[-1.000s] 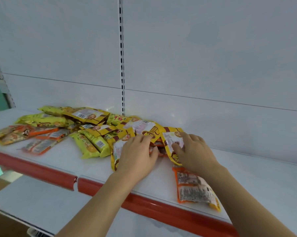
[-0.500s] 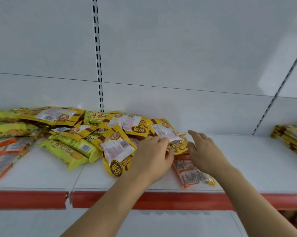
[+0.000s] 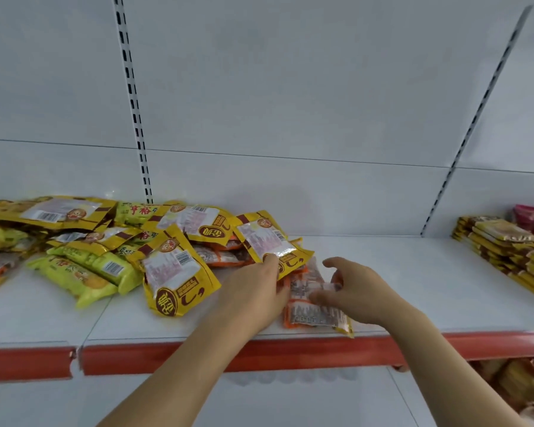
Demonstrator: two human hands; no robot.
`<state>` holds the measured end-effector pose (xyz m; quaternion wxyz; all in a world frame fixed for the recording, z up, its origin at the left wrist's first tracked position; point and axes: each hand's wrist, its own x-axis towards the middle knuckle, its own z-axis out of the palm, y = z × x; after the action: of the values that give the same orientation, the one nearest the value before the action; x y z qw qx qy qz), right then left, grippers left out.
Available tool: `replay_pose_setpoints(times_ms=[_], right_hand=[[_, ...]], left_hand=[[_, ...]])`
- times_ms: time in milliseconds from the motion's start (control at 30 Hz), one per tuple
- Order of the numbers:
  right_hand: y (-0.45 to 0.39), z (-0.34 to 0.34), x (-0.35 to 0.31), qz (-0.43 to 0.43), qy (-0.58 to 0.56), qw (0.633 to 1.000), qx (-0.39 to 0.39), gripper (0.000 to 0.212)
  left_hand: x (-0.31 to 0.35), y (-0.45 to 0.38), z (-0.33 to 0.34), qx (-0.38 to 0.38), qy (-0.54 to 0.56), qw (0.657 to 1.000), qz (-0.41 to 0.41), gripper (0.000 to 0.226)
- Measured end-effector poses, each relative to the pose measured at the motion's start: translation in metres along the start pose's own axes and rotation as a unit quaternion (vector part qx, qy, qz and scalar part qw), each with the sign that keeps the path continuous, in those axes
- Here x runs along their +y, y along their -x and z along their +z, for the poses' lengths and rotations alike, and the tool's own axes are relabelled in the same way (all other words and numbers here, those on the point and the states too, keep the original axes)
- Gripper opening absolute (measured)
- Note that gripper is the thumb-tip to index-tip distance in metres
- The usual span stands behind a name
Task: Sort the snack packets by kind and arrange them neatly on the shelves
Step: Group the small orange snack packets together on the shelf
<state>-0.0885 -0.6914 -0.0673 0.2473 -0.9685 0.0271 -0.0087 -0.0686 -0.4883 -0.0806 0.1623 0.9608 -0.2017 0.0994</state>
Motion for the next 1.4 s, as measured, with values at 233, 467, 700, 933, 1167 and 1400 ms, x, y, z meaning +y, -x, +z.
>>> replay_pose_setpoints(times_ms=[233,467,700,933,1167,1400], right_hand=[[-0.001,-0.032,0.007,-0.010,-0.195,0.972,0.132,0.014],[-0.022,-0.006,-0.007,-0.042,-0.259,0.957,0.122,0.024],[-0.076,0.010,-0.001,0.007,-0.045,0.998,0.045,0.028],[-0.094,0.020,-0.015,0.040,-0.132,0.990,0.026,0.029],[-0.091,-0.009,-0.020,0.026,-0.168,0.967,0.191,0.015],[-0.054,-0.045,-0.040,0.000,-0.336,0.896,0.289,0.009]], left_hand=[[0.024,-0.007,0.000,-0.029,0.221,0.971,-0.089,0.067],[0.033,-0.020,0.008,0.116,0.502,0.828,-0.221,0.028],[0.001,-0.011,0.004,0.095,0.405,0.858,-0.303,0.033],[-0.003,-0.009,0.007,0.098,0.433,0.845,-0.296,0.012],[-0.005,-0.017,0.004,0.105,0.440,0.845,-0.284,0.021],[0.003,-0.030,0.004,0.111,0.448,0.850,-0.254,0.029]])
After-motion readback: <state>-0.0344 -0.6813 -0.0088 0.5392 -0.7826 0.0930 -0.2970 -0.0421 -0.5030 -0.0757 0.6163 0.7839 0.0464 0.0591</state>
